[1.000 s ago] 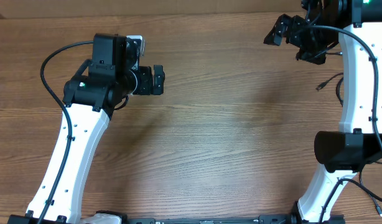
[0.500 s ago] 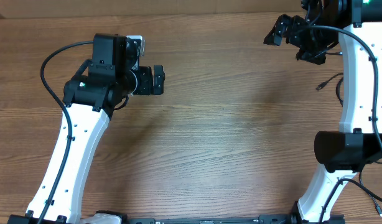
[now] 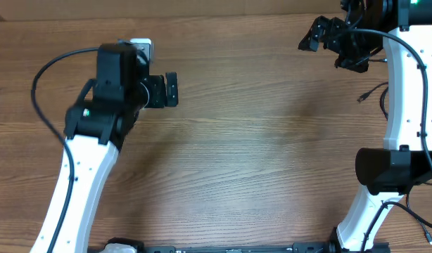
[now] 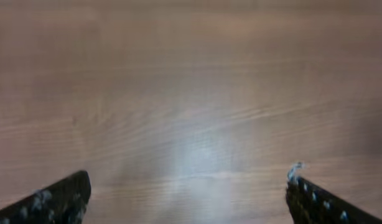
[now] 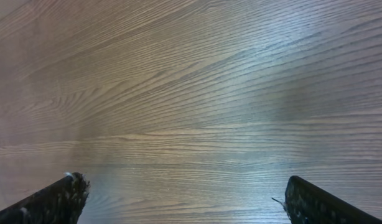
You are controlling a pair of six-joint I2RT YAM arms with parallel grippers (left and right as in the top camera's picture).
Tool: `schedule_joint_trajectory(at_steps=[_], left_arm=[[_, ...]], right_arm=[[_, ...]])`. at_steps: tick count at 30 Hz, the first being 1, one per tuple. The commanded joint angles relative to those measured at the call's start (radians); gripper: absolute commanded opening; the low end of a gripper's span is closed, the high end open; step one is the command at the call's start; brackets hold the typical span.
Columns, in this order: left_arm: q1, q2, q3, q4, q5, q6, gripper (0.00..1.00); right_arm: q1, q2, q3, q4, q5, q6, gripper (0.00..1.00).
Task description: Untangle cables
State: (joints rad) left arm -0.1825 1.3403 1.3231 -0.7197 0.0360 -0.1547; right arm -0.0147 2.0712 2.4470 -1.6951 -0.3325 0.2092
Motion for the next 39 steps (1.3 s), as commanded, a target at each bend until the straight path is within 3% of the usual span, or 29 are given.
schedule_joint_trajectory(at_steps=[1, 10, 21, 29, 39], left_arm=[[-0.001, -0.129, -0.163, 0.148, -0.015, 0.0, 0.99], [-0.001, -0.505, -0.713, 0.813, 0.036, -0.052, 1.0], [0.013, -0.909, -1.142, 1.199, -0.007, -0.051, 1.0], [0.091, -1.115, -1.321, 1.218, -0.01, -0.052, 1.0], [0.177, -1.278, -1.318, 0.881, -0.01, -0.051, 1.0]], right_arm=[[0.002, -0.001, -0.001, 0.003, 0.01, -0.005, 1.0], [0.002, -0.001, -0.001, 0.003, 0.01, -0.005, 1.0], [0.002, -0.001, -0.001, 0.003, 0.01, -0.005, 1.0], [0.002, -0.001, -0.001, 0.003, 0.01, -0.005, 1.0], [0.003, -0.001, -0.001, 0.003, 0.01, -0.005, 1.0]])
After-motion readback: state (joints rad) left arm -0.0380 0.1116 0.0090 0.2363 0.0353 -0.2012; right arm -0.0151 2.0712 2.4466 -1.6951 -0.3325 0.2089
